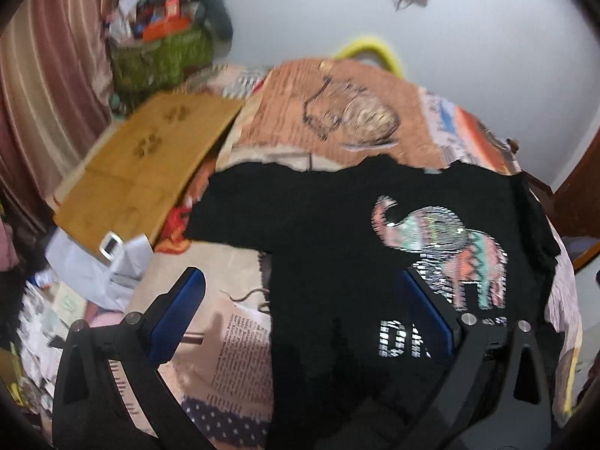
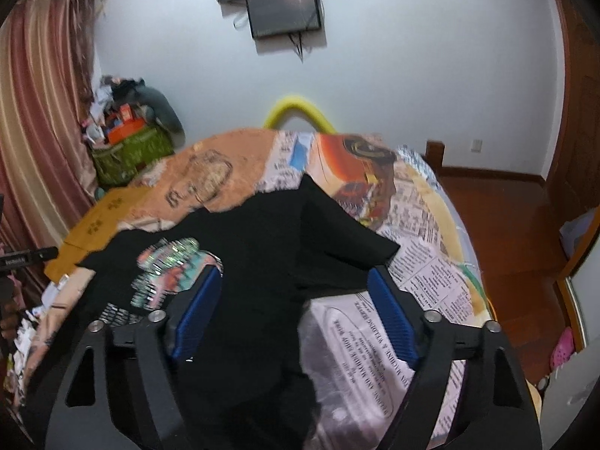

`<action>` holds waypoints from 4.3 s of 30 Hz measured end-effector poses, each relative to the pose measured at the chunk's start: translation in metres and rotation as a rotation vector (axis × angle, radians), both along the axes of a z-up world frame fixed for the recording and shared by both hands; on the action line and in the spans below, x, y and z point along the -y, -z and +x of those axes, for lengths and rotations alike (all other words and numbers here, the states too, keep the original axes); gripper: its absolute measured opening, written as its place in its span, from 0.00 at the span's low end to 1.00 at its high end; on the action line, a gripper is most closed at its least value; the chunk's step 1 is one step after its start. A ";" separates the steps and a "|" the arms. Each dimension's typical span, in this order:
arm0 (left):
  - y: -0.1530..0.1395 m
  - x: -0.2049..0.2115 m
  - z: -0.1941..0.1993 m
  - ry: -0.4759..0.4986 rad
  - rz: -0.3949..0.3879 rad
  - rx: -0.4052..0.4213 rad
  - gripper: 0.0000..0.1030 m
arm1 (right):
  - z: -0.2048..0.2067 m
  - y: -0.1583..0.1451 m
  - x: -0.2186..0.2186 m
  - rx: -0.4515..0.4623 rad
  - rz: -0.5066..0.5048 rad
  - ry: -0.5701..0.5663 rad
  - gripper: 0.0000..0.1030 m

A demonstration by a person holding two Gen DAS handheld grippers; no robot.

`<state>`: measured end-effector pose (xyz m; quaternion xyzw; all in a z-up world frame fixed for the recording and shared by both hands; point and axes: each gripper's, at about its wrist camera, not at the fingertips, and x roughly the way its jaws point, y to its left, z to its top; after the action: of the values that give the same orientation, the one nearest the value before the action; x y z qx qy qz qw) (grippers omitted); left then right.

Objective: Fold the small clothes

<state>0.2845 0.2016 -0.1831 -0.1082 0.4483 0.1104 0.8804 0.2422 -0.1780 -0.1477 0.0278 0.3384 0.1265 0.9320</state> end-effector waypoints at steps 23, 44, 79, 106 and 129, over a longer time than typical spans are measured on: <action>0.102 -0.088 0.097 -0.211 -0.159 -0.169 0.54 | 0.069 0.048 0.036 -0.184 0.035 0.041 0.56; 0.001 0.001 0.125 0.085 0.163 0.047 0.04 | 0.132 0.072 0.052 -0.241 0.116 0.017 0.19; -0.015 0.021 0.033 0.138 0.232 0.025 0.68 | 0.123 -0.033 0.021 -0.075 0.113 -0.065 0.10; 0.089 0.000 0.026 0.170 0.010 -0.100 0.72 | 0.116 0.048 -0.252 -0.321 0.004 -0.483 0.51; 0.106 -0.008 0.021 0.140 -0.027 -0.064 0.74 | 0.119 0.093 -0.319 -0.246 -0.289 -0.576 0.03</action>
<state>0.3051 0.2101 -0.2889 -0.0847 0.4843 0.0458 0.8696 0.3614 0.1413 -0.2405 -0.1863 0.4568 0.3309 0.8044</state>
